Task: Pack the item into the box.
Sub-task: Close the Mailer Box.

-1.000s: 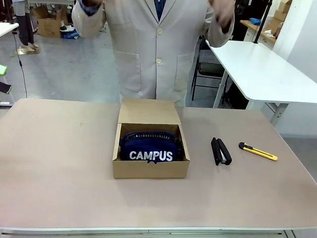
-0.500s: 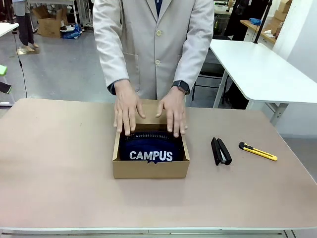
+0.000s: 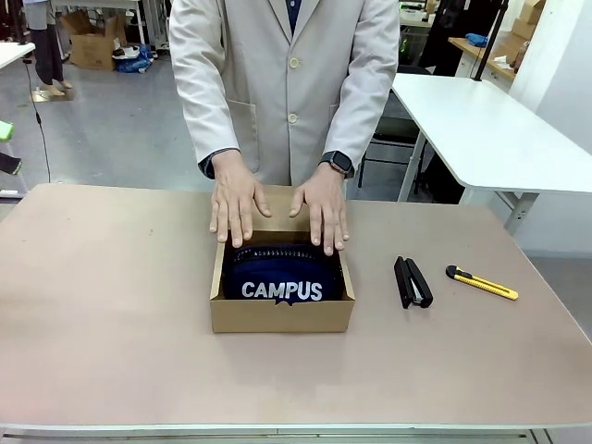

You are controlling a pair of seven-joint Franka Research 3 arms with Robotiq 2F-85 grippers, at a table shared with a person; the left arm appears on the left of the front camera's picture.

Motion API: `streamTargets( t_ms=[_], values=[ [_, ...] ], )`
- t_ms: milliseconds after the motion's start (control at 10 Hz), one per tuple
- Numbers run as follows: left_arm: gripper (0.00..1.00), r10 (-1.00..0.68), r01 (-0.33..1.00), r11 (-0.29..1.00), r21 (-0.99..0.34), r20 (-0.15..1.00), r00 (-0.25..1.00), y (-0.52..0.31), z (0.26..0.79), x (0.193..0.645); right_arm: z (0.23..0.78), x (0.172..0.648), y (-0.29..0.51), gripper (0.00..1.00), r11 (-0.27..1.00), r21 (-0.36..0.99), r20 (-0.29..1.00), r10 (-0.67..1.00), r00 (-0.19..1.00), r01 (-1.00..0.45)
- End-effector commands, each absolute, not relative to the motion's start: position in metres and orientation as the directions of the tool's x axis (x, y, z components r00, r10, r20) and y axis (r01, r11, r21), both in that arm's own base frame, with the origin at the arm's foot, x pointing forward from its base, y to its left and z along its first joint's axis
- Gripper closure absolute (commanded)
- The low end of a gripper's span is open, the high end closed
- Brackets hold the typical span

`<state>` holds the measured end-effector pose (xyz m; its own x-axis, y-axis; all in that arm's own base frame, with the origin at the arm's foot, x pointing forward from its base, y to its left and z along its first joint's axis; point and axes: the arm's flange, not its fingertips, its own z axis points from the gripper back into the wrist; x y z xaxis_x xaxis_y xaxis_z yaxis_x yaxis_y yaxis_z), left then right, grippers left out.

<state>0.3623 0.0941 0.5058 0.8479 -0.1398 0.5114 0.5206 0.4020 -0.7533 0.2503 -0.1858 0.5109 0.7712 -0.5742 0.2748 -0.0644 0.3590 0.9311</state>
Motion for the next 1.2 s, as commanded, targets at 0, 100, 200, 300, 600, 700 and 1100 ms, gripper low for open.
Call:
streamTargets(
  t_ms=[0, 100, 200, 300, 600, 700, 1100],
  values=[
    [0.0, -0.14, 0.521, 0.402, -0.753, 0.511, 0.848, 0.094, 0.506, 0.362, 0.507, 0.259, -0.179, 0.0, 0.352, 0.935, 0.247, -0.572, 0.782, -0.039],
    [0.0, -0.114, 0.532, 0.323, -0.783, 0.526, 0.843, 0.082, 0.495, 0.374, 0.498, 0.273, -0.163, 0.0, 0.35, 0.936, 0.23, -0.559, 0.797, -0.024],
    [0.0, -0.077, 0.511, 0.293, -0.808, 0.513, 0.855, 0.067, 0.479, 0.389, 0.487, 0.292, -0.141, 0.0, 0.345, 0.939, 0.213, -0.567, 0.795, -0.006],
    [0.0, -0.058, 0.489, 0.241, -0.838, 0.491, 0.87, 0.052, 0.466, 0.399, 0.476, 0.306, -0.117, 0.0, 0.344, 0.939, 0.21, -0.554, 0.806, -0.008],
    [0.0, -0.057, 0.433, 0.208, -0.877, 0.431, 0.9, 0.013, 0.429, 0.41, 0.45, 0.329, -0.02, 0.0, 0.37, 0.925, 0.268, -0.461, 0.846, -0.091],
    [0.0, -0.002, 0.408, 0.224, -0.885, 0.418, 0.908, 0.003, 0.418, 0.411, 0.44, 0.332, 0.008, 0.0, 0.378, 0.922, 0.256, -0.423, 0.869, -0.087],
    [0.0, 0.037, 0.342, 0.248, -0.906, 0.362, 0.932, -0.004, 0.396, 0.418, 0.453, 0.376, 0.031, 0.0, 0.391, 0.919, 0.194, -0.341, 0.92, -0.049]
  ],
)
